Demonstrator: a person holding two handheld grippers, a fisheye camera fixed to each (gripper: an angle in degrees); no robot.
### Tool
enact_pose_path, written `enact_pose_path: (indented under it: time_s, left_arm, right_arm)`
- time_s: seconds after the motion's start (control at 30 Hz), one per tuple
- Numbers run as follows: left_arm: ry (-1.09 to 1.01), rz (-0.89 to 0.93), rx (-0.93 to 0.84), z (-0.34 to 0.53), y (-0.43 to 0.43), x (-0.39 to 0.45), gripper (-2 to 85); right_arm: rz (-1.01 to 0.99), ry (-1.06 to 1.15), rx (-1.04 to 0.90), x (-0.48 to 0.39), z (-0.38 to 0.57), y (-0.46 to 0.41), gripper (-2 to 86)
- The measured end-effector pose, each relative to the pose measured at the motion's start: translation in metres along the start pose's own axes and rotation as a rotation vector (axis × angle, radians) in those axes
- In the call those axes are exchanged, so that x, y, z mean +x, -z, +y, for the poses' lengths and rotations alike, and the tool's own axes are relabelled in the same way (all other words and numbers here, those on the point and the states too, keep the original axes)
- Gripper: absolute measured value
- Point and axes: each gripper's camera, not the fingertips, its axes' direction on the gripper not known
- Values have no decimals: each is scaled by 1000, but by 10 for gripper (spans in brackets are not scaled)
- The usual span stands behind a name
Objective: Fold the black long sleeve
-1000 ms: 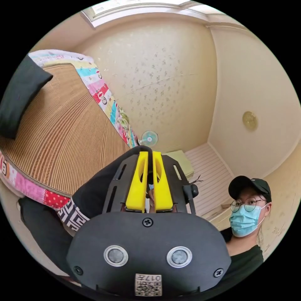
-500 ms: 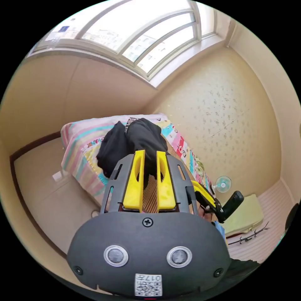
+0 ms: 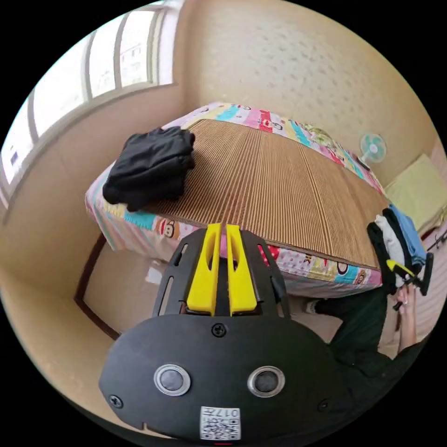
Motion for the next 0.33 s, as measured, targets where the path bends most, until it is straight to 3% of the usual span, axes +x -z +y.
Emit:
enact_pose_path:
  time_s: [0.1,0.17,0.27,0.33]
  left_arm:
    - [-192,18,33,-43,-11,81,0]
    - [-263,128,19,-65,-19,139,-3]
    - [-300,294,4,-70,-25,197,-4]
    - [-324,354,-12,-62,-29,226,-5]
  right_arm:
    - [301,-59,285,19,-6,107,86]
    - [469,-203,502,42,-2,175,100]
    - [616,-463,580,88,2,215,118]
    - [628,-579,492,122,-4,213,120]
